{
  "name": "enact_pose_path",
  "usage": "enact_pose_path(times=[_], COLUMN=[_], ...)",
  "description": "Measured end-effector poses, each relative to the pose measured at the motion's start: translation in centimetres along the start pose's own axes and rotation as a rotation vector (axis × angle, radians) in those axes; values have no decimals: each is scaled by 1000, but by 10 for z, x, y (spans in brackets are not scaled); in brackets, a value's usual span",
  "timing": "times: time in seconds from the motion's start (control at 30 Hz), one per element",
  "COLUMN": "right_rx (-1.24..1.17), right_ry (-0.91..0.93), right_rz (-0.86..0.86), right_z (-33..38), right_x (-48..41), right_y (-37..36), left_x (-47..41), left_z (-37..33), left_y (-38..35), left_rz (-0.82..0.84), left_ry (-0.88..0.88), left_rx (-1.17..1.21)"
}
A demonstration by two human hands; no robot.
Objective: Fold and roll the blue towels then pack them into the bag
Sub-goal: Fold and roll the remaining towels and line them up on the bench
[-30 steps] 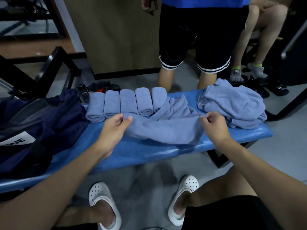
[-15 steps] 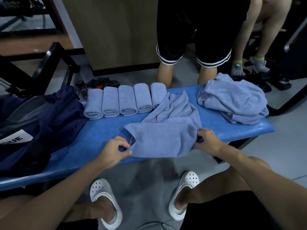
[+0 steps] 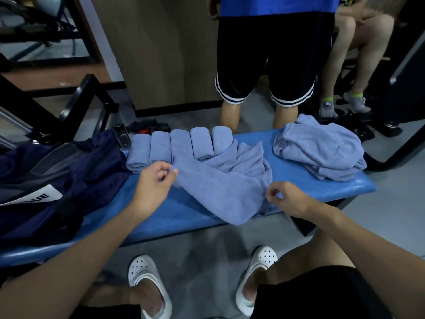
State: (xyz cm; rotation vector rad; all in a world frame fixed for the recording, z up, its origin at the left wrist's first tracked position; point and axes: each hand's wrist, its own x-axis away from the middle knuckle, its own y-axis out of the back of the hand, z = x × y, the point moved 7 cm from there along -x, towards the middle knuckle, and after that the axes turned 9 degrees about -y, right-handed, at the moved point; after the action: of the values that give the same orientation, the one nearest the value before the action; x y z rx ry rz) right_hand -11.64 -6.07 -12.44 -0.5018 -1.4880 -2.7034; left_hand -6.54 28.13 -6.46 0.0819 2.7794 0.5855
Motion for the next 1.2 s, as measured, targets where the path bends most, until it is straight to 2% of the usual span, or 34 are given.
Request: enact_pose_path(times=[0.13, 0.3, 0.5, 0.6, 0.73, 0.9, 1.03, 1.2], right_rx=[100, 13, 131, 169, 188, -43, -468, -712], right_ry=[15, -25, 12, 17, 16, 6, -22, 82], right_rz=[59, -166, -217, -233, -242, -212, -266, -481], right_z=[6, 2, 1, 2, 2, 1, 7, 42], right_x=[10, 14, 16, 16, 16, 23, 33, 49], right_y=[-20, -36, -55, -61, -62, -42, 7, 89], left_x=[-2, 7, 12, 15, 19, 15, 6, -12], left_z=[-3, 21, 51, 61, 75, 65, 29, -39], left_y=[8, 8, 9, 5, 5, 20, 34, 58], left_rz=[-1, 17, -10, 43, 103, 9, -19, -133], left_ry=[20, 54, 112, 132, 144, 114, 55, -89], left_rx=[-31, -94, -95, -71, -161, -123, -36, 88])
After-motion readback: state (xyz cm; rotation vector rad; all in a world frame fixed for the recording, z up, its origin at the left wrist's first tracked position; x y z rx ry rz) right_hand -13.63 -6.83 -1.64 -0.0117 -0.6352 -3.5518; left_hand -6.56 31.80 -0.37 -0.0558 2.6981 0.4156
